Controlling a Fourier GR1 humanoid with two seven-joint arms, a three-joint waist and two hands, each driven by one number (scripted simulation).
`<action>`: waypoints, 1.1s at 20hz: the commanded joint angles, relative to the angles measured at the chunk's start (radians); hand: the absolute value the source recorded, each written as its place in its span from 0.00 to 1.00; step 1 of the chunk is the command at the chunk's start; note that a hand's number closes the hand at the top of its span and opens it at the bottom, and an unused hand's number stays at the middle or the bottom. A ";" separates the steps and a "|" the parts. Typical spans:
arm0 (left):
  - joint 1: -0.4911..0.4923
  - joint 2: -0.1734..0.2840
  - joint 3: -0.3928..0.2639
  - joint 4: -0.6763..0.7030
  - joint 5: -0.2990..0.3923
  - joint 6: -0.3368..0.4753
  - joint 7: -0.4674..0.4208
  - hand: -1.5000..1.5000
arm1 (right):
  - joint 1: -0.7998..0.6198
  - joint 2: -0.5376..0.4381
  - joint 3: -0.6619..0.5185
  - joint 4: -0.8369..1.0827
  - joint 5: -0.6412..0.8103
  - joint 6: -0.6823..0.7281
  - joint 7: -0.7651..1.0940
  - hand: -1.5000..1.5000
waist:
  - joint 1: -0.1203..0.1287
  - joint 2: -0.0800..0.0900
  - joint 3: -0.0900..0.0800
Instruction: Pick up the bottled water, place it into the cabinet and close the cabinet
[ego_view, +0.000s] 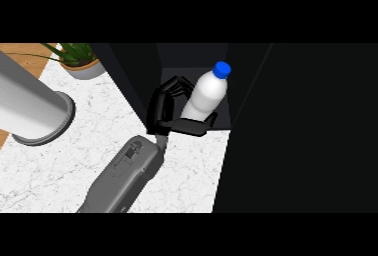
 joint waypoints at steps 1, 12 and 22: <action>-0.077 0.000 0.037 0.065 -0.001 0.006 0.053 1.00 | 0.032 -0.033 -0.026 -0.158 0.014 0.007 0.085 0.00 | 0.004 0.000 0.000; -0.263 0.000 0.026 0.406 0.207 0.117 -0.075 1.00 | 0.060 -0.032 -0.062 -0.091 -0.053 0.041 -0.013 0.00 | -0.023 0.010 -0.001; -0.398 0.000 0.058 0.658 0.176 0.198 -0.162 1.00 | 0.069 -0.034 -0.106 -0.076 -0.108 0.080 -0.053 0.00 | -0.036 0.014 -0.001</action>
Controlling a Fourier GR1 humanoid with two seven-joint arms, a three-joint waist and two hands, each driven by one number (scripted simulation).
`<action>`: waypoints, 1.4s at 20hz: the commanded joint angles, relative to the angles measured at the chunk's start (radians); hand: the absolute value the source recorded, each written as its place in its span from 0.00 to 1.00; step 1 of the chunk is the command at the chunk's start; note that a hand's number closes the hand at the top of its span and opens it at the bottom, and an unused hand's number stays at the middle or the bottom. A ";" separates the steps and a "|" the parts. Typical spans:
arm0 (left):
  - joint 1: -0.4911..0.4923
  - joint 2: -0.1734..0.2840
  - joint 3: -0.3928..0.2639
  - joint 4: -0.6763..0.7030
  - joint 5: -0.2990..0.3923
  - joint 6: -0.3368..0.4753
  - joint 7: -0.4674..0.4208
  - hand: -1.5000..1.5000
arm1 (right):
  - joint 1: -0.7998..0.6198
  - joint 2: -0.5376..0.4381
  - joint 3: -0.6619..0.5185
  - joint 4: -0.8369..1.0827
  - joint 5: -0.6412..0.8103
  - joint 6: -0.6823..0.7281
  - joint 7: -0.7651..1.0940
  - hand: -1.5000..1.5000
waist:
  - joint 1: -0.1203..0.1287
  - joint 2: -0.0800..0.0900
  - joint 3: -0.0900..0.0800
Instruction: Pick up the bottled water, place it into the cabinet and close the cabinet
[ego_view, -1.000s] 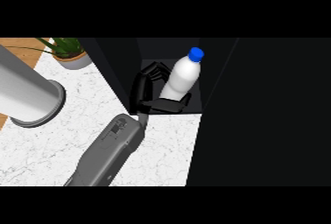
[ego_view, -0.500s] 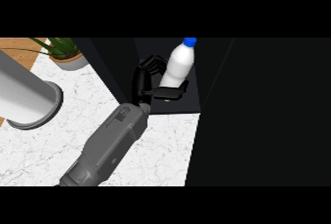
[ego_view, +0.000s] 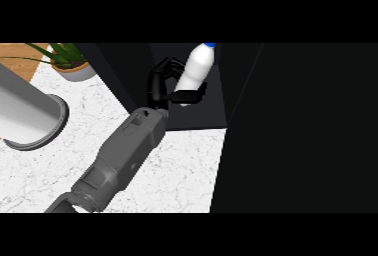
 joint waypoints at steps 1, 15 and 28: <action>-0.022 0.000 -0.003 0.082 0.022 0.036 -0.054 1.00 | 0.039 0.012 0.054 -0.072 -0.003 0.004 0.013 0.00 | -0.011 0.001 -0.001; -0.159 0.000 0.067 0.281 -0.015 -0.001 -0.097 0.00 | 0.052 -0.028 -0.025 -0.065 -0.056 0.069 -0.022 0.00 | -0.016 0.009 0.000; -0.211 0.004 0.085 0.327 -0.037 -0.071 -0.159 0.00 | 0.020 0.023 -0.024 0.029 -0.055 0.069 -0.075 0.00 | -0.021 0.015 0.000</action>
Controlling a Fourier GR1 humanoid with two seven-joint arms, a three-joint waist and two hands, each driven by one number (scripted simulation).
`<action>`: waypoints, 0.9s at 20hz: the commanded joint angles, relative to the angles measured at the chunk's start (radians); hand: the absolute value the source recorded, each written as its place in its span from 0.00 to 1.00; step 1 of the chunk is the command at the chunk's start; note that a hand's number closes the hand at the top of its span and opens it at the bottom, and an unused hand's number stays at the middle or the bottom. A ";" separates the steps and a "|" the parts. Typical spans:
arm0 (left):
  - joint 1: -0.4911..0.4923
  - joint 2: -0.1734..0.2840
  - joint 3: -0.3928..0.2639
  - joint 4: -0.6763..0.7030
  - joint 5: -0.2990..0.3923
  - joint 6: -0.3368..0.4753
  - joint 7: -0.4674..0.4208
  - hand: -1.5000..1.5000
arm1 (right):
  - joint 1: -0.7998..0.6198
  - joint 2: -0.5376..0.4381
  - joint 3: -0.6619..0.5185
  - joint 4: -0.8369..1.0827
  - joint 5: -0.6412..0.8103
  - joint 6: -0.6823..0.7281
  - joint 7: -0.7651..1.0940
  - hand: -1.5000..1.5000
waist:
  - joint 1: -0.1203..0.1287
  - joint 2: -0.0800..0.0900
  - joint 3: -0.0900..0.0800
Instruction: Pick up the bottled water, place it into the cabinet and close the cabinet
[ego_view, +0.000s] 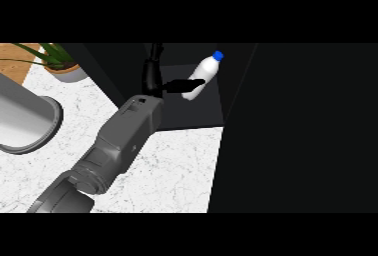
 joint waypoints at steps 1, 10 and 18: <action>-0.024 -0.006 0.001 0.017 -0.008 -0.003 -0.002 0.00 | 0.034 -0.008 0.007 -0.066 -0.027 0.010 0.011 0.00 | -0.023 0.003 0.000; -0.059 -0.007 0.033 -0.079 0.022 -0.310 -0.016 0.00 | 0.023 -0.016 -0.053 -0.067 -0.034 0.024 0.020 0.00 | 0.011 -0.007 0.000; 0.054 -0.007 -0.029 -0.250 0.101 -0.356 0.050 0.00 | 0.076 -0.030 -0.053 -0.148 -0.019 0.035 0.070 0.00 | 0.040 -0.026 0.001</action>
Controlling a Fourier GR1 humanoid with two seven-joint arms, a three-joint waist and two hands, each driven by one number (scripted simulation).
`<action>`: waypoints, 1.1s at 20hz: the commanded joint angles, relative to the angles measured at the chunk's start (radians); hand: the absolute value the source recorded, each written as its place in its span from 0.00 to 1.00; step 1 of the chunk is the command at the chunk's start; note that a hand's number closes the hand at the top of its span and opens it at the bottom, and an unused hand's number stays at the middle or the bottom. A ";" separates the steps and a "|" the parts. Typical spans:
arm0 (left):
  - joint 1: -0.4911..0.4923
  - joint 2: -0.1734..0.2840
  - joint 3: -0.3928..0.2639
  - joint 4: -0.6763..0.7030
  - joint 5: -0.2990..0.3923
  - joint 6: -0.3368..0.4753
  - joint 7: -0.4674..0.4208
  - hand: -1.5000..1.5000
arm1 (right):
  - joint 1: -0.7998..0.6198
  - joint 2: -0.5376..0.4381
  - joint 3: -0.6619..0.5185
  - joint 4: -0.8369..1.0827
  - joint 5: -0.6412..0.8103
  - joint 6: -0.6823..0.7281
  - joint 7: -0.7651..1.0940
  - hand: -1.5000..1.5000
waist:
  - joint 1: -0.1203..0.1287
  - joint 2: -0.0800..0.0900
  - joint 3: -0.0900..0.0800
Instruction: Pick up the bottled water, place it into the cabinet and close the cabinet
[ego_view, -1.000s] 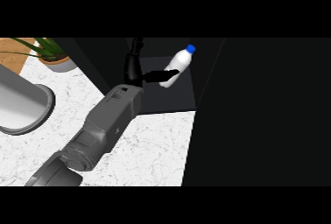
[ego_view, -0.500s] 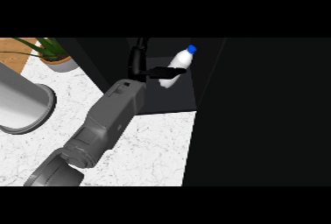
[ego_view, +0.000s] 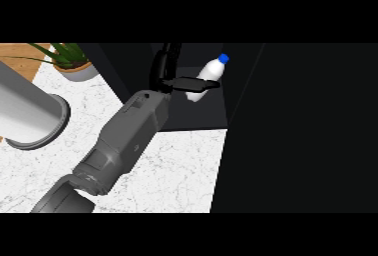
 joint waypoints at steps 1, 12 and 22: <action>0.080 0.000 -0.055 -0.146 0.050 -0.010 0.051 0.00 | 0.040 0.022 0.047 -0.038 0.038 -0.010 -0.006 0.00 | 0.022 -0.010 0.000; 0.436 0.048 -0.173 -0.598 0.016 0.046 0.180 1.00 | 0.006 -0.032 0.050 -0.136 0.095 -0.006 0.112 0.00 | 0.067 -0.019 -0.001; 0.813 0.190 -0.274 -1.036 -0.039 0.082 0.220 1.00 | -0.053 -0.135 0.169 -0.128 0.050 0.105 0.251 1.00 | 0.063 -0.014 -0.001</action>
